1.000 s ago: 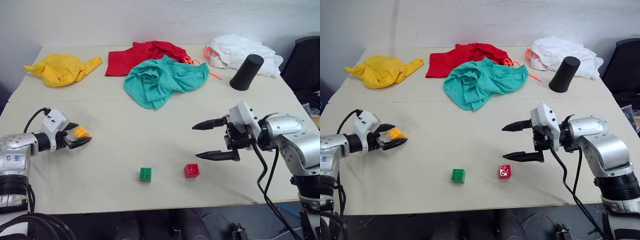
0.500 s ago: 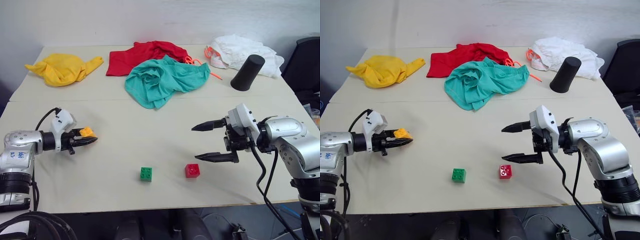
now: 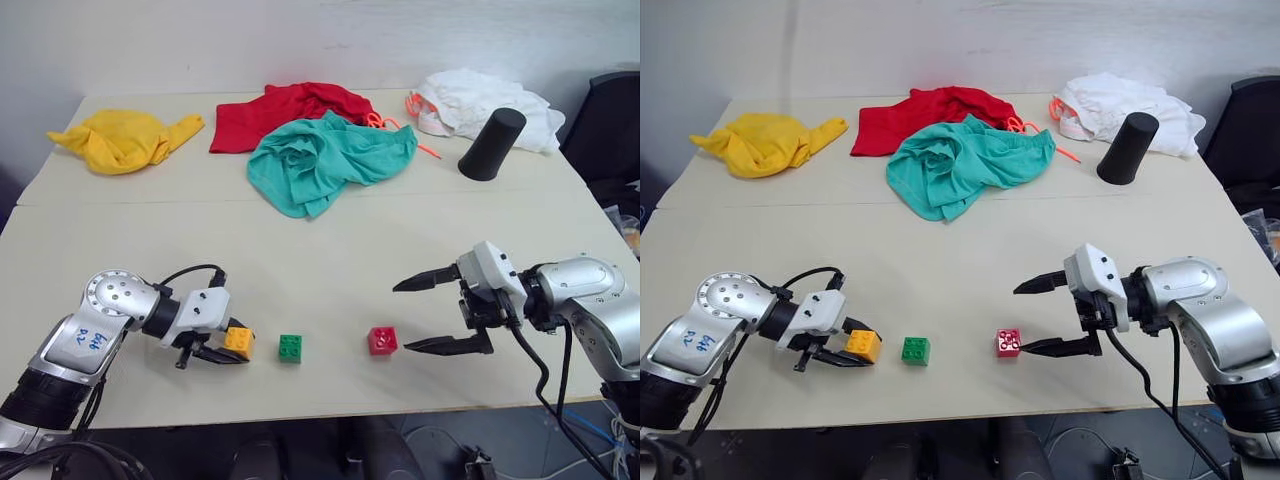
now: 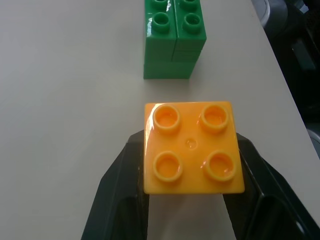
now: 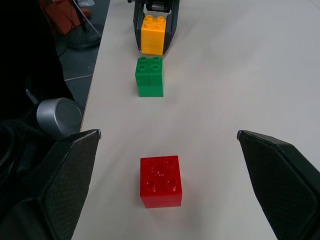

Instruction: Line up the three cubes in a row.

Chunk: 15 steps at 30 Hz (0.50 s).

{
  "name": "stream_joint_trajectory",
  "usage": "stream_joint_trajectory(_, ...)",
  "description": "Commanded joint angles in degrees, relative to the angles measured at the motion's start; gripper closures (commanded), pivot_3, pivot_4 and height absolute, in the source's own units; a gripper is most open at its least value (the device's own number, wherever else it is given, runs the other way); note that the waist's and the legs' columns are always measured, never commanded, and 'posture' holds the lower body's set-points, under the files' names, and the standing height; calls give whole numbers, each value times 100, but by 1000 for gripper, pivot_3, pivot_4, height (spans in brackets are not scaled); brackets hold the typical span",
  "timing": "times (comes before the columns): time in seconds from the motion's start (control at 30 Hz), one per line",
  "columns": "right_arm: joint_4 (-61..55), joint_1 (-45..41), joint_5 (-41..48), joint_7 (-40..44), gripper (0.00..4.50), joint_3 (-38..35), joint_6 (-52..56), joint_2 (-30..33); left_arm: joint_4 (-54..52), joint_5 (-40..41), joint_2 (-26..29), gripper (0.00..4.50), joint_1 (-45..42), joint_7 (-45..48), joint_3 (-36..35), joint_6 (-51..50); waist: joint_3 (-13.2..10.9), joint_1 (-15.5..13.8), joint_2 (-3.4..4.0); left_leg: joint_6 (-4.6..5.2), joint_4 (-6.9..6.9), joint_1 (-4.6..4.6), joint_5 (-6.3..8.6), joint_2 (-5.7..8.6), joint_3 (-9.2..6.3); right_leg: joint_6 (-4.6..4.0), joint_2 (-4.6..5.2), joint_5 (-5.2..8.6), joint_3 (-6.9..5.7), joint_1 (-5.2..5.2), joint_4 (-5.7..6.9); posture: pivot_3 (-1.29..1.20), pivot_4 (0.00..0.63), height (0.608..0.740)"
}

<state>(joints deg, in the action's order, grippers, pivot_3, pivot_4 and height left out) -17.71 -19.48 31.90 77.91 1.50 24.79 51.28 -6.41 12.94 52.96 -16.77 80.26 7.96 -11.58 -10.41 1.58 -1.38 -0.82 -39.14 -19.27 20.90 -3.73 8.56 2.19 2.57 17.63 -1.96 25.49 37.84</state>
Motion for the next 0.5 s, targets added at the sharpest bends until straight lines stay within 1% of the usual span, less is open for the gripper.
stream_joint_trajectory(0.03,-276,98,88,-87,0,-254,-34,90,12,-101,27,2973,59,-131,-64,238,0,-2,0,1,-1,0,1,0,0,0,0,0,0,0,-1,0,150,740)
stream_joint_trajectory(0.23,-299,155,75,-174,0,-242,-64,63,83,-197,48,2973,258,-321,-92,323,0,-3,0,3,-1,-1,2,-1,-1,0,1,0,-1,0,-2,0,150,740)
stream_joint_trajectory(0.3,-273,139,59,-184,0,-219,-87,46,97,-198,24,2973,334,-469,-152,209,0,-3,0,3,-1,-1,2,-1,-1,0,1,0,-1,0,-1,0,150,740)
stream_joint_trajectory(0.47,-275,136,83,-190,0,-215,-93,36,152,-237,20,2973,511,-645,-241,386,0,-2,0,3,-1,1,1,-1,-1,0,1,0,0,-1,0,0,150,740)
stream_joint_trajectory(0.5,-255,120,80,-184,0,-206,-99,31,185,-247,29,2623,557,-668,-255,431,0,0,0,3,-1,1,1,-1,-1,0,1,0,0,-1,0,0,150,740)
